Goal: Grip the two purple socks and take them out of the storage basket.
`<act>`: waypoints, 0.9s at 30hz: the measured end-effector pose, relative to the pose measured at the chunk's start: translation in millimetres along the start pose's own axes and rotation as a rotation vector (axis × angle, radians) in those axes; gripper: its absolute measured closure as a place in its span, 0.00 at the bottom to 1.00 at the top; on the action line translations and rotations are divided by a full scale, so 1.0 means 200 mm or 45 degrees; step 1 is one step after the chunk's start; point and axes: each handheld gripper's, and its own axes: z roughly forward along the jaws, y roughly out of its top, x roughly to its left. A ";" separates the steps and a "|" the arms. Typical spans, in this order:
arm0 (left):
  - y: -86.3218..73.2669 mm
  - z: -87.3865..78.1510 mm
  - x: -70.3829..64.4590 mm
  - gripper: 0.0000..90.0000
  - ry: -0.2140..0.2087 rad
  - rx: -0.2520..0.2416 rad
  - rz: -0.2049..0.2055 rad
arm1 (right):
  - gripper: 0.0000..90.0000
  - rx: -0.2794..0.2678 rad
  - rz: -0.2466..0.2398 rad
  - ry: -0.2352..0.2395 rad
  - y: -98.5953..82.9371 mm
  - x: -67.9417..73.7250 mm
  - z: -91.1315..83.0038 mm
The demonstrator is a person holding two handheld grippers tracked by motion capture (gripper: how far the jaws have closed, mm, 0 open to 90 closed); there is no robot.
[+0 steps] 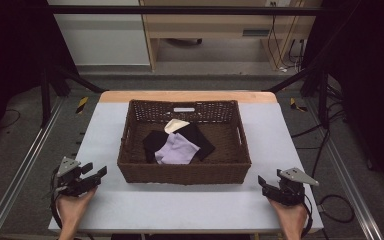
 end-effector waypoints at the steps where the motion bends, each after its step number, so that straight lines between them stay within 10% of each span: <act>1: 0.00 -0.01 -0.01 0.42 0.005 -0.013 0.004 | 0.30 0.001 0.001 0.004 0.00 0.00 0.00; 27: 0.16 -0.18 -0.08 0.34 -0.050 -0.216 -0.021 | 0.34 -0.090 0.052 0.036 -0.03 -0.04 -0.04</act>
